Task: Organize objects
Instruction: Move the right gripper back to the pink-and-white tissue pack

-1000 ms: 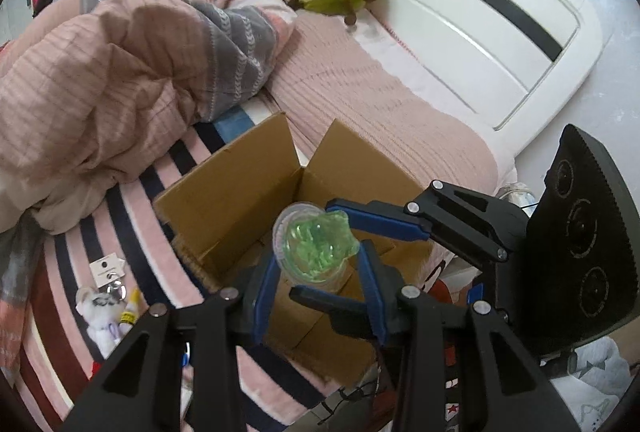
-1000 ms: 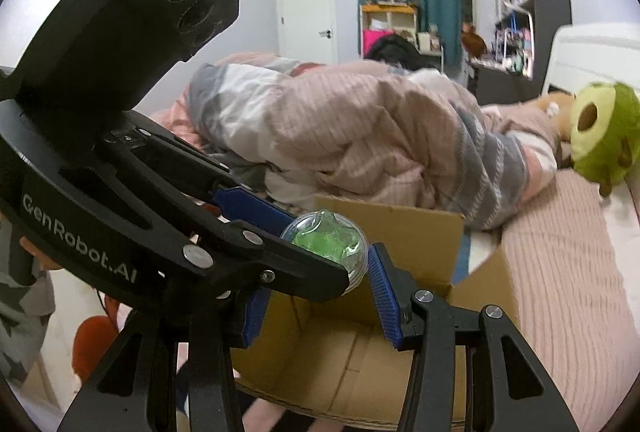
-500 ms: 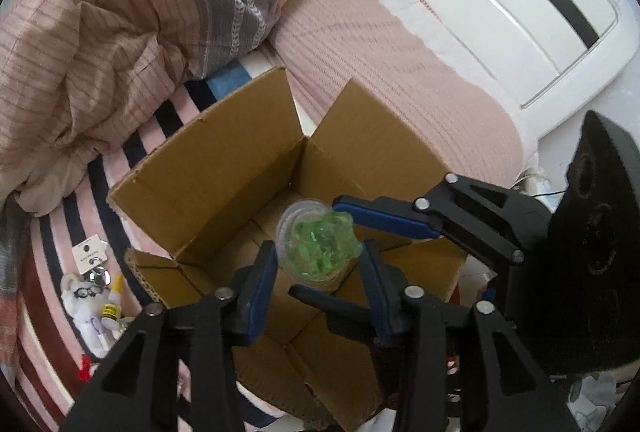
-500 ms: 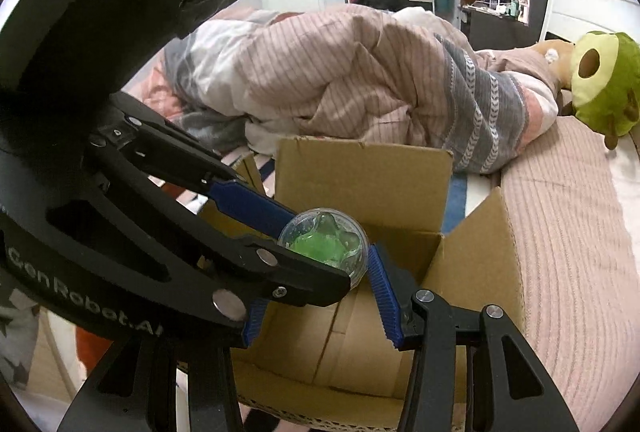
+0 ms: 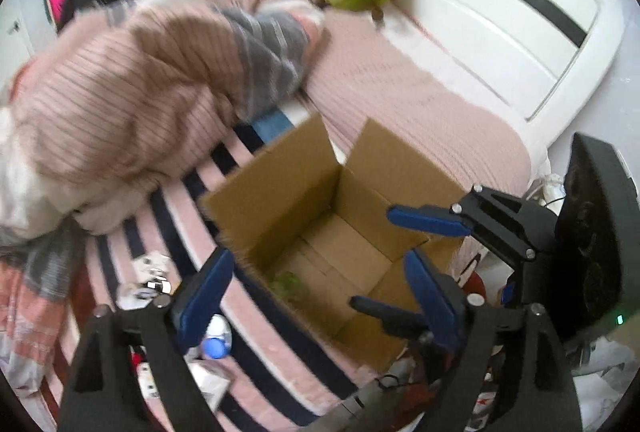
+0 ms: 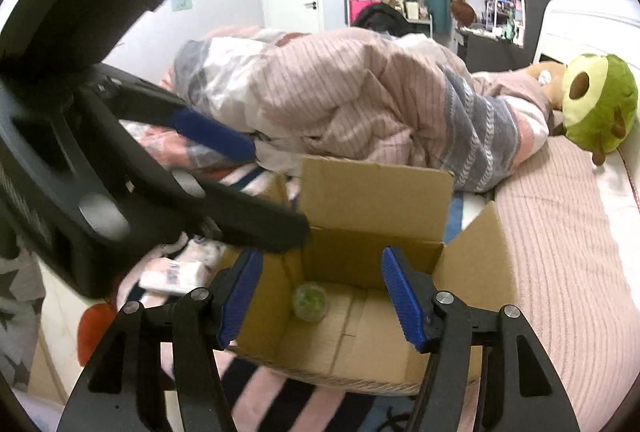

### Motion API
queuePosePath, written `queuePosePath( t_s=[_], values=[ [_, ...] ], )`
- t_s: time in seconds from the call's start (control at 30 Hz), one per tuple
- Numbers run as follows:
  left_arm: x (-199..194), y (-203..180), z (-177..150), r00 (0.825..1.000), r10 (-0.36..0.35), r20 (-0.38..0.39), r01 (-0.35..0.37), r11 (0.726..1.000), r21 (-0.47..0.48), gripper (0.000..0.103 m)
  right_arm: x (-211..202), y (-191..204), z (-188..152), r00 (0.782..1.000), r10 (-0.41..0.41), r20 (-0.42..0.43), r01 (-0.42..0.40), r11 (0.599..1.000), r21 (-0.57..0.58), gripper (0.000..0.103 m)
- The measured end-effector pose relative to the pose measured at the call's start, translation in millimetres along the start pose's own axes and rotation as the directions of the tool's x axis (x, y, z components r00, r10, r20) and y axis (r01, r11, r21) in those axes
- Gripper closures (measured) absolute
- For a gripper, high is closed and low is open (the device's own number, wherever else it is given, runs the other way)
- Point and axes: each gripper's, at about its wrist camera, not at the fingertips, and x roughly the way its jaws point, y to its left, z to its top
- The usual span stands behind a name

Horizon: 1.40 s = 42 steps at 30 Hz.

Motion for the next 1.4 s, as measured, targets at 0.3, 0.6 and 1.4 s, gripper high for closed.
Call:
queuePosePath(
  t_s=[0.3,0.6,1.4],
  values=[
    [-63.5,62.1,-71.4,0.981,0.110,0.158,-0.092,0.989,-0.113,0.012,-10.7,79.4,5.4,0.989,0.141,0.054,-0.138,0.989,-0.059,0.044],
    [-70.2,135.8,-167.4,0.953,0.207,0.222,-0.146,0.953,-0.265,0.012,44.3,158.7,-18.4,0.966,0.254,-0.043,-0.257,0.965,-0.054,0.038],
    [26.7,180.4,-283.6,0.990,0.110,0.091,-0.063,0.911,-0.408,0.012,188.3,139.0,-79.3,0.930,0.308,-0.201,-0.304,0.951,0.051,0.037]
  ],
)
